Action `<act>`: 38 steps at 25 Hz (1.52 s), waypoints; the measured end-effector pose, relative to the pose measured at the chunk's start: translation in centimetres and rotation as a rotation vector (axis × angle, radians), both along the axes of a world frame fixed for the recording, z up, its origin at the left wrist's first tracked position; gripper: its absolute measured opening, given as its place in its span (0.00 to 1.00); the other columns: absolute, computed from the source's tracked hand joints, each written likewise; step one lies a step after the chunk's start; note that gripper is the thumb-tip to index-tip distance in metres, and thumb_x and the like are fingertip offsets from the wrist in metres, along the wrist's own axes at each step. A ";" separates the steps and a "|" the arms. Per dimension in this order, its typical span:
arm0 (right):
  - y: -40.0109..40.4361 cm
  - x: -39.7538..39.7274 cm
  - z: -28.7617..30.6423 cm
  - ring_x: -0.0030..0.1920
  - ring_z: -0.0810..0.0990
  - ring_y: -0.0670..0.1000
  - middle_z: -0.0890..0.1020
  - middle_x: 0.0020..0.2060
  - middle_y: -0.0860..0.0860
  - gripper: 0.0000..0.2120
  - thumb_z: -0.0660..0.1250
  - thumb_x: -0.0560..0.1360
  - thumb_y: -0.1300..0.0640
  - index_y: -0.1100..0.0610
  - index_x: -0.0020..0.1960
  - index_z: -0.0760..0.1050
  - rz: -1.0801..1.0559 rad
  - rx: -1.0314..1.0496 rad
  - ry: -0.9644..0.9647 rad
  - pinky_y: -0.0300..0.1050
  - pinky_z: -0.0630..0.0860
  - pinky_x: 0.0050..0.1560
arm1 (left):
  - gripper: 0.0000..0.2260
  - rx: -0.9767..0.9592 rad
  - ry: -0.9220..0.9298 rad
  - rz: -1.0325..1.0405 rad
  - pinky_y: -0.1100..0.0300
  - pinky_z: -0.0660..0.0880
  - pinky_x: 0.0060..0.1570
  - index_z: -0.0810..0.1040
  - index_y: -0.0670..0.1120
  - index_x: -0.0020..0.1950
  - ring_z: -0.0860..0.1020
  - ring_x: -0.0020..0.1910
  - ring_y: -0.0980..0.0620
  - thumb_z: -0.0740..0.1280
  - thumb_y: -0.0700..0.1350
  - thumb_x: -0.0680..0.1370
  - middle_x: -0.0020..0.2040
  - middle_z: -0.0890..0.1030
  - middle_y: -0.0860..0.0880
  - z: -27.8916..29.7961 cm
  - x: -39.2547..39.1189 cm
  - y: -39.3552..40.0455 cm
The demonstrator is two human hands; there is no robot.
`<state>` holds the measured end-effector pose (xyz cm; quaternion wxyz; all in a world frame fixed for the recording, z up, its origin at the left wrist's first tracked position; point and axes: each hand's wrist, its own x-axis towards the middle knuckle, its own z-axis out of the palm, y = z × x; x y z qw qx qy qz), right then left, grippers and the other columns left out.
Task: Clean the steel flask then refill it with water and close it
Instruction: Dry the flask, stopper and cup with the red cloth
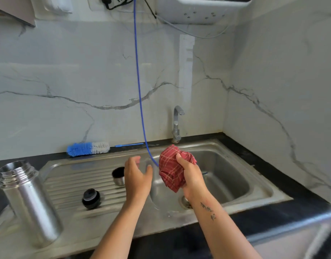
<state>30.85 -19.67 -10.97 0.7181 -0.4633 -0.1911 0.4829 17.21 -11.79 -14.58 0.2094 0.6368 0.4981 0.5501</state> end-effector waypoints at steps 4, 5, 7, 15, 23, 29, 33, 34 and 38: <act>-6.5 4.8 0.3 0.49 0.88 0.60 0.88 0.47 0.57 0.07 0.73 0.79 0.55 0.53 0.56 0.80 -0.156 -0.024 -0.244 0.65 0.84 0.51 | 0.12 -0.205 -0.091 -0.355 0.59 0.75 0.44 0.76 0.48 0.54 0.81 0.44 0.49 0.74 0.39 0.75 0.47 0.82 0.50 -0.9 6.0 -3.5; -7.9 6.0 0.3 0.48 0.88 0.59 0.88 0.46 0.55 0.06 0.73 0.79 0.55 0.52 0.55 0.81 -0.204 -0.052 -0.308 0.65 0.84 0.49 | 0.10 -0.253 -0.074 -0.433 0.62 0.73 0.42 0.77 0.49 0.53 0.81 0.44 0.50 0.74 0.40 0.75 0.46 0.82 0.51 -1.3 7.1 -4.2; -10.8 9.1 -0.4 0.46 0.88 0.56 0.88 0.45 0.53 0.05 0.72 0.79 0.55 0.51 0.54 0.82 -0.341 -0.121 -0.449 0.61 0.85 0.49 | 0.08 -0.322 -0.024 -0.543 0.66 0.71 0.40 0.78 0.50 0.52 0.81 0.44 0.54 0.74 0.42 0.76 0.45 0.82 0.52 -2.0 9.1 -5.7; -14.2 20.1 -0.1 0.45 0.81 0.59 0.80 0.43 0.50 0.06 0.62 0.81 0.56 0.52 0.55 0.76 -0.762 -0.807 -1.510 0.49 0.72 0.41 | 0.06 -0.366 -0.049 -0.563 0.46 0.81 0.48 0.79 0.53 0.50 0.85 0.43 0.50 0.74 0.45 0.76 0.45 0.84 0.51 -4.5 10.1 -5.8; -12.5 22.5 -4.7 0.57 0.79 0.60 0.82 0.57 0.56 0.27 0.55 0.79 0.40 0.59 0.63 0.78 -0.282 -1.471 -1.714 0.57 0.74 0.58 | 0.06 -0.362 -0.166 -0.519 0.50 0.80 0.44 0.78 0.48 0.54 0.83 0.35 0.56 0.72 0.44 0.78 0.46 0.84 0.50 -4.1 10.2 -6.1; -10.8 23.2 -6.5 0.75 0.63 0.67 0.62 0.77 0.65 0.35 0.46 0.84 0.43 0.70 0.79 0.54 -0.256 -1.476 -1.513 0.73 0.63 0.70 | 0.05 -0.356 -0.190 -0.519 0.59 0.77 0.37 0.78 0.48 0.54 0.83 0.34 0.59 0.71 0.47 0.80 0.47 0.83 0.51 -4.0 10.3 -6.3; -10.3 24.9 -4.9 0.70 0.68 0.66 0.67 0.72 0.62 0.36 0.45 0.84 0.38 0.66 0.77 0.60 -0.225 -1.541 -1.491 0.69 0.68 0.66 | 0.06 -0.361 -0.170 -0.514 0.66 0.75 0.33 0.78 0.48 0.54 0.83 0.35 0.59 0.70 0.47 0.80 0.48 0.83 0.51 -4.0 10.4 -6.3; -10.2 25.0 -4.6 0.69 0.68 0.65 0.67 0.71 0.62 0.37 0.45 0.84 0.37 0.65 0.77 0.62 -0.214 -1.566 -1.500 0.69 0.68 0.66 | 0.06 -0.361 -0.172 -0.511 0.67 0.75 0.32 0.78 0.48 0.54 0.83 0.35 0.59 0.70 0.47 0.80 0.48 0.83 0.51 -4.1 10.4 -6.3; -9.9 24.3 -4.3 0.67 0.71 0.63 0.71 0.68 0.58 0.36 0.50 0.81 0.34 0.62 0.73 0.69 -0.269 -1.437 -1.623 0.67 0.72 0.61 | 0.05 -0.363 -0.185 -0.491 0.68 0.75 0.30 0.78 0.48 0.53 0.83 0.35 0.58 0.71 0.47 0.80 0.47 0.83 0.50 -4.0 10.4 -6.0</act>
